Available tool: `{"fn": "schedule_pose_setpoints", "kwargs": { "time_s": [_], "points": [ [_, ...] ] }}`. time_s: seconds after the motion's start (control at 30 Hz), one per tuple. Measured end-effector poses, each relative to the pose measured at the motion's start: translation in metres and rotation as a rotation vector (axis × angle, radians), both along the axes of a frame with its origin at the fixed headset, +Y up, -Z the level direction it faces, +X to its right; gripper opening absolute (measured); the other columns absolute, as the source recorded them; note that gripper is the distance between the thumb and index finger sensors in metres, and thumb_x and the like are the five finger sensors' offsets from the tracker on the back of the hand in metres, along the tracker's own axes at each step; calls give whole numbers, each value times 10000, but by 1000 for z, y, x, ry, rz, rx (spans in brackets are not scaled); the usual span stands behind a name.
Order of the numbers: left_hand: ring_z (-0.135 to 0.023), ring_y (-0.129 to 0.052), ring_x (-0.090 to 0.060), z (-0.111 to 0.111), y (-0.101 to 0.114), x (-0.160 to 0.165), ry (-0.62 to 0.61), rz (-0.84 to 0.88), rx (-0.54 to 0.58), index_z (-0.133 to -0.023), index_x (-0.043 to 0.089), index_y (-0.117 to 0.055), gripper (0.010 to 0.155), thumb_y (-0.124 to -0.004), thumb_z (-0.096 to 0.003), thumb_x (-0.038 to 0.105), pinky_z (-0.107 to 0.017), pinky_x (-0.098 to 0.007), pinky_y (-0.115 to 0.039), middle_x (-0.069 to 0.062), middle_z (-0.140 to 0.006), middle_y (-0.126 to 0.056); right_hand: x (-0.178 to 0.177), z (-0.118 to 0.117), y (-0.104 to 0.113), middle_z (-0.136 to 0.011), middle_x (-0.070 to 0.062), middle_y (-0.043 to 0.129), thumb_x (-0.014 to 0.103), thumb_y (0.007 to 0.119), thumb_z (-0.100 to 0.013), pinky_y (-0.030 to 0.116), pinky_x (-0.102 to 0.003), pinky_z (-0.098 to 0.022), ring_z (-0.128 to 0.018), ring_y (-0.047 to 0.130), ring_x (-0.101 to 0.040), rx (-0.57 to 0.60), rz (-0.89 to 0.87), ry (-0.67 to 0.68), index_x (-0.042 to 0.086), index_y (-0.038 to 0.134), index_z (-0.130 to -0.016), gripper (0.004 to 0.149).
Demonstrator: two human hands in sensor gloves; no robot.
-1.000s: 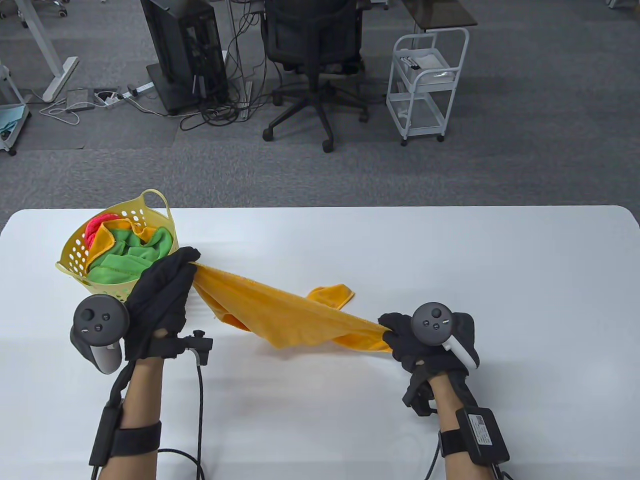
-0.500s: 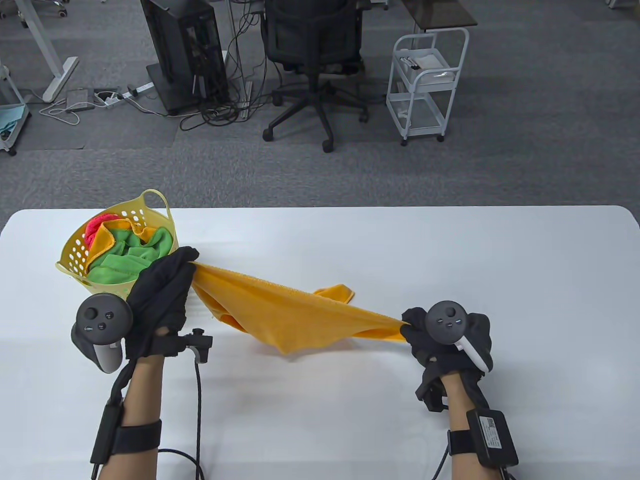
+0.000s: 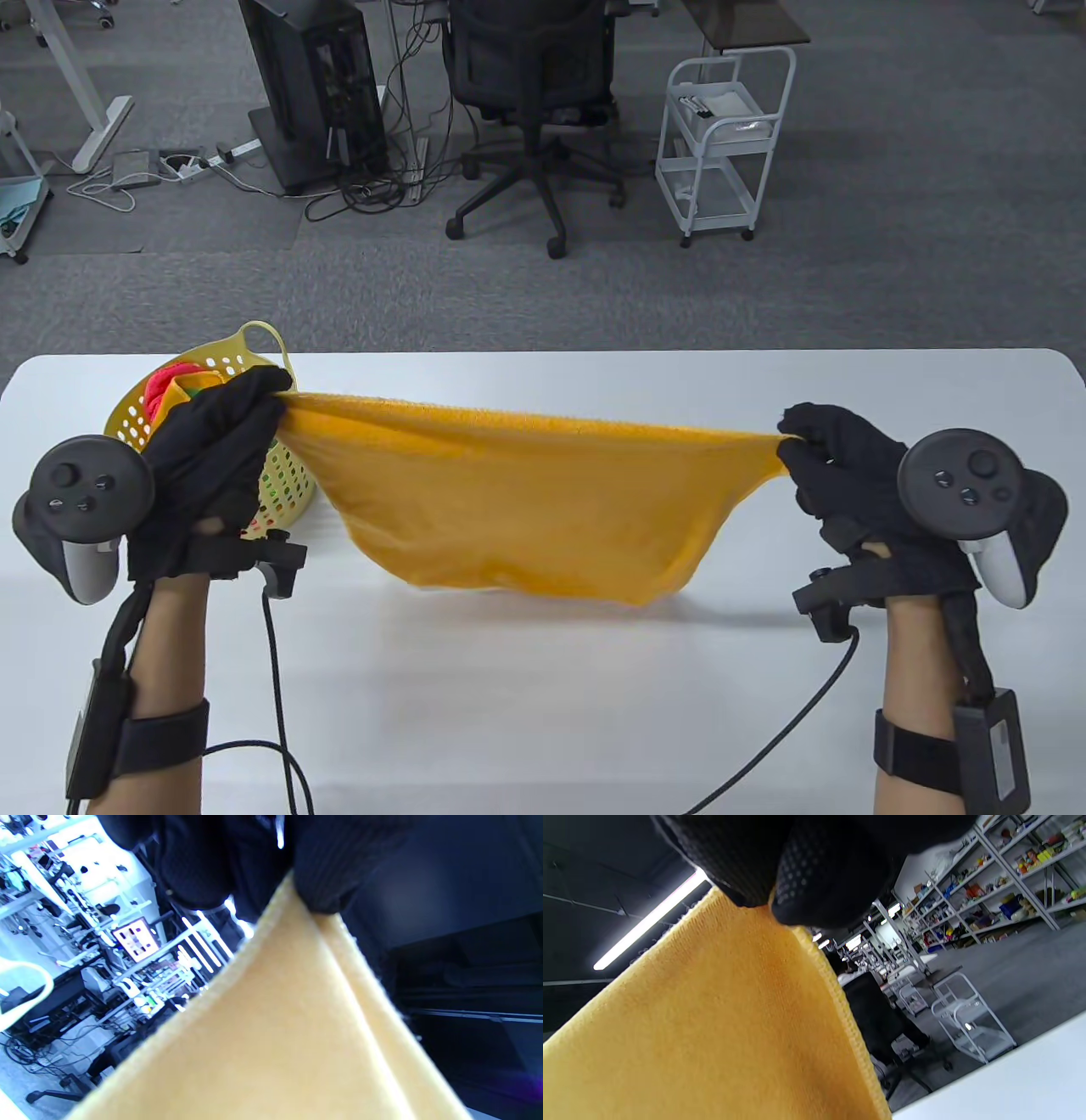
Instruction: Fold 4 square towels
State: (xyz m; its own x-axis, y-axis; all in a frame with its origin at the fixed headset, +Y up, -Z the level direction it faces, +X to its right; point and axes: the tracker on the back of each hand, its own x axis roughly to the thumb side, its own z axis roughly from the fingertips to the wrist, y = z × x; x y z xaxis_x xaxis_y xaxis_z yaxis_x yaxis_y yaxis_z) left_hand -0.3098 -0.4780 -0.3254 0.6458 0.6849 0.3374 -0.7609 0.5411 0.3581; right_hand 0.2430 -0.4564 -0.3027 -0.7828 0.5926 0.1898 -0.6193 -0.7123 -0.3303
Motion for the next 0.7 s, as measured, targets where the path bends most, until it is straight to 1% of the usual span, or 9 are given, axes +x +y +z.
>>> {"fn": "schedule_pose_setpoints", "kwargs": {
  "time_s": [0.07,0.17,0.27,0.33,0.43,0.47,0.53,0.6,0.7],
  "points": [
    [-789,-864,-398,-7,4,3,-9,-28,-34,-953,256,-875,375,-811,-592,337,-733,-636,-557,-57,-817,-939,4,-2,12,-753,-115,965,300,922,-570,846,-289,-243,-364,1029,-166,-8,-19,-10,68,817,-919,432],
    [-806,-865,-400,-32,-3,10,44,-59,-112,-949,269,-881,370,-818,-591,343,-735,-632,-560,-47,-833,-943,6,-19,14,-766,-124,979,285,922,-578,848,-295,-246,-381,1042,-182,-115,-27,-12,62,812,-928,429],
    [-819,-865,-412,-69,-16,20,88,-42,-210,-942,283,-885,363,-823,-590,344,-731,-632,-563,-52,-857,-945,3,-53,6,-783,-141,986,258,925,-578,851,-298,-243,-381,1049,-186,-161,-20,-80,57,810,-931,422],
    [-835,-857,-421,-88,-18,25,101,-33,-244,-944,283,-885,364,-824,-590,347,-731,-634,-561,-59,-879,-940,1,-73,4,-799,-147,979,247,918,-582,853,-305,-253,-396,1051,-193,-183,-19,-125,61,801,-938,418],
    [-889,-801,-453,-114,-15,28,107,46,-279,-942,297,-883,359,-821,-592,347,-739,-653,-513,-88,-942,-901,-2,-95,0,-832,-135,962,252,897,-595,860,-329,-296,-455,1053,-216,-99,-104,-213,94,785,-955,408],
    [-892,-794,-459,-121,-12,28,114,110,-294,-941,298,-882,358,-822,-591,343,-740,-657,-506,-89,-944,-899,-3,-103,-2,-846,-136,955,258,896,-595,859,-340,-310,-475,1051,-226,-26,-177,-244,115,791,-956,402],
    [-898,-793,-449,-129,-5,25,90,144,-248,-943,312,-876,358,-819,-592,350,-741,-652,-511,-80,-949,-896,-5,-108,-3,-882,-141,928,264,892,-597,855,-347,-335,-510,1042,-235,26,-245,-250,139,787,-962,400],
    [-908,-783,-452,-129,1,21,74,206,-189,-936,325,-880,355,-821,-586,353,-744,-652,-502,-72,-966,-889,-6,-111,-2,-918,-143,906,267,892,-595,854,-360,-366,-555,1035,-242,90,-271,-199,157,794,-958,392],
    [-917,-777,-449,-118,2,15,23,259,-106,-927,342,-880,352,-822,-580,354,-747,-648,-499,-70,-993,-874,-7,-104,-1,-949,-140,884,274,893,-593,848,-366,-389,-584,1025,-244,138,-286,-167,174,800,-955,387]
  ]
}}
